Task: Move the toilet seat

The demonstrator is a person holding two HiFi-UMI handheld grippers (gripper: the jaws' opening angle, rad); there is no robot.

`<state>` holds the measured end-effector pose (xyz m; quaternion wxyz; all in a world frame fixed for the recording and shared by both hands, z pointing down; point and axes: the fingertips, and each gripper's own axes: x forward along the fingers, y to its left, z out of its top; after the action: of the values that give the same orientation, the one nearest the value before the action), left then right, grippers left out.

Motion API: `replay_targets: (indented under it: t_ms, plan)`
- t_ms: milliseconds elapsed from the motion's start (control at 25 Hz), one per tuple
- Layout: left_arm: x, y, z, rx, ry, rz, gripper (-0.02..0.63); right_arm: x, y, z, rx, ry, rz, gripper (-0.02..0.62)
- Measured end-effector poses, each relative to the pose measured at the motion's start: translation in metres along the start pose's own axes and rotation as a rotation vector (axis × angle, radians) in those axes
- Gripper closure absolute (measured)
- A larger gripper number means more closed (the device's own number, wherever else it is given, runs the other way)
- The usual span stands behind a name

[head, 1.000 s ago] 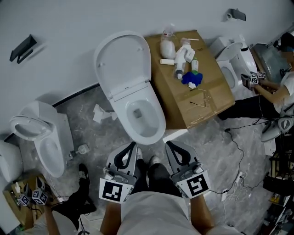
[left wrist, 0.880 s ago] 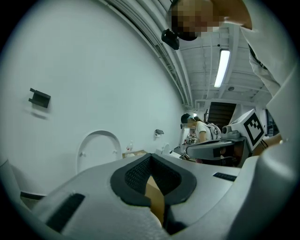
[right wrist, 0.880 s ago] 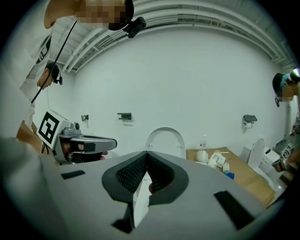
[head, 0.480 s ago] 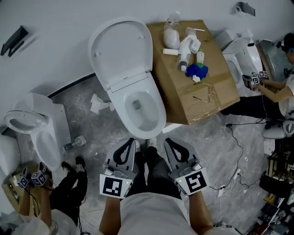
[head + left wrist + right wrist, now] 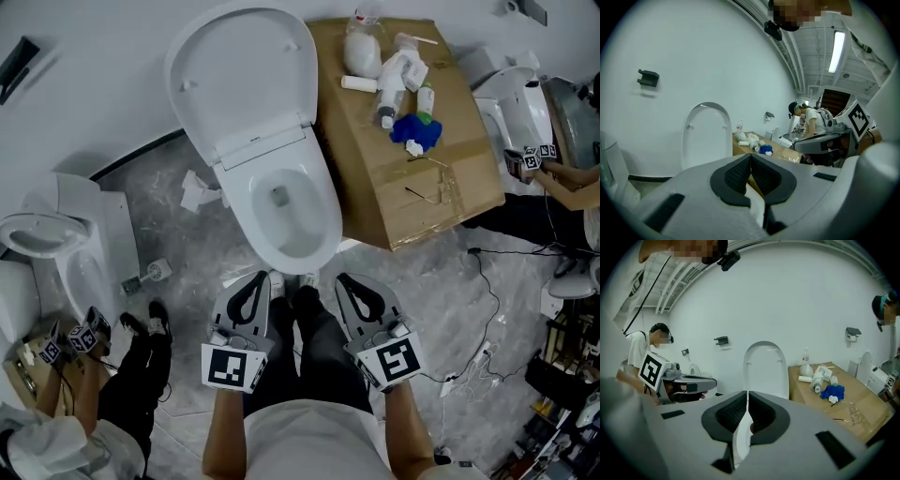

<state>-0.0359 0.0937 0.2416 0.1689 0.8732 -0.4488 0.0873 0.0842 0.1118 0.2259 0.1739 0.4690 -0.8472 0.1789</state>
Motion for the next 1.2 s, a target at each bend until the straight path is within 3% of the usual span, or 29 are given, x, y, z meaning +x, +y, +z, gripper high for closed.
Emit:
replay_targets:
  t_ms: [680, 1200]
  plan:
    - [0.056, 0.010, -0.133, -0.071, 0.172, 0.031, 0.595, 0.060, -0.050, -0.126, 0.065, 0.144, 0.017, 0.578]
    - [0.072, 0.021, -0.233, -0.109, 0.236, 0.049, 0.594, 0.088, -0.075, -0.234, 0.149, 0.238, -0.012, 0.569]
